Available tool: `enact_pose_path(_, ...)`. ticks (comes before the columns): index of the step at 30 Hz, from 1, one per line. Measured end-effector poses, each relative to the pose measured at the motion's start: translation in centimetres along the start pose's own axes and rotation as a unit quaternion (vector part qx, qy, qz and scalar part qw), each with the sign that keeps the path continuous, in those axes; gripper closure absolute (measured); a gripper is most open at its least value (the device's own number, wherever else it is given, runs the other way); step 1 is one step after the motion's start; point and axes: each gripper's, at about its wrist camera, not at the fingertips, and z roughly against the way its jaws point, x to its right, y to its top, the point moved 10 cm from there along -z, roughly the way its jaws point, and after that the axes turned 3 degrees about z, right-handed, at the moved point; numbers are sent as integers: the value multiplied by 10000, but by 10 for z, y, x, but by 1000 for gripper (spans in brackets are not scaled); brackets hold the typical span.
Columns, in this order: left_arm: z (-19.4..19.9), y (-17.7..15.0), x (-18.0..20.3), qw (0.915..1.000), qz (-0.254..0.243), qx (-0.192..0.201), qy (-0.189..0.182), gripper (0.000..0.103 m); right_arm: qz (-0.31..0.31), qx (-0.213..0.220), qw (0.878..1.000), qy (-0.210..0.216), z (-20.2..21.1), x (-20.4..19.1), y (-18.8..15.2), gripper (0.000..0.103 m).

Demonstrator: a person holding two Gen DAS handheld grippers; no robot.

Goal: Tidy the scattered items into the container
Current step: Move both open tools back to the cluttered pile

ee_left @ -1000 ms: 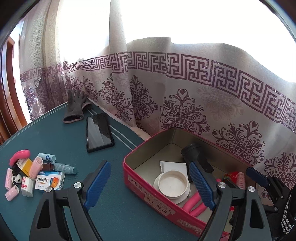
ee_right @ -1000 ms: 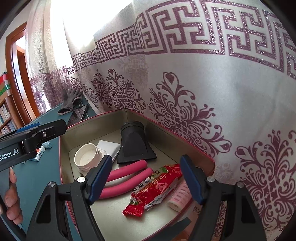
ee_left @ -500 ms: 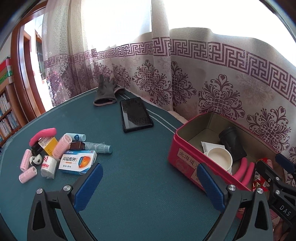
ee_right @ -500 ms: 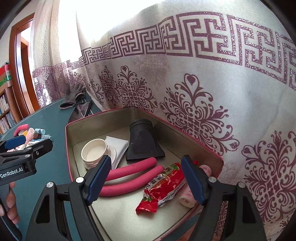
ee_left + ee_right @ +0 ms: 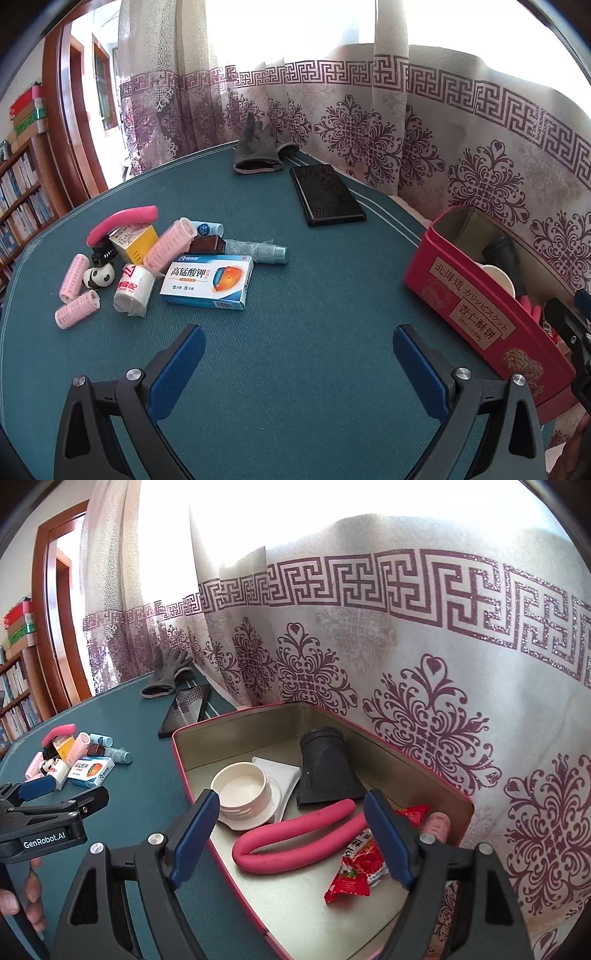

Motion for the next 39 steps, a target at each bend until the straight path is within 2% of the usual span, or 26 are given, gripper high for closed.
enact_pose_path(7, 1, -17, -56, 9991, 235, -105, 334, 1, 556, -2, 9976, 408, 2, -52, 0, 18)
enact_pose_path(12, 3, -25, -107, 9959, 694, -167, 563, 1, 850, -83, 9935, 757, 1, -92, -4, 17)
enact_pose_path(18, 4, -38, -167, 9882, 1251, -210, 855, 1, 1071, -306, 9852, 1304, -5, -148, -20, 9)
enact_pose_path(24, 7, -41, -218, 9778, 1829, -186, 1011, 1, 1512, -465, 9694, 1876, -11, -208, -36, 4)
enact_pose_path(27, 3, -36, -234, 9745, 1951, -169, 1091, 1, 1518, -586, 9654, 2040, -18, -224, -40, 3)
enact_pose_path(31, -9, -28, -248, 9728, 1959, -222, 1220, 1, 1475, -828, 9638, 2058, -33, -231, -53, 2)
enact_pose_path(36, -25, -14, -251, 9728, 1957, -264, 1210, 1, 1350, -1422, 9558, 2193, -52, -232, -72, 2)
enact_pose_path(39, -36, -4, -250, 9744, 1835, -272, 1273, 1, 1449, -1399, 9560, 2132, -51, -234, -75, 1)
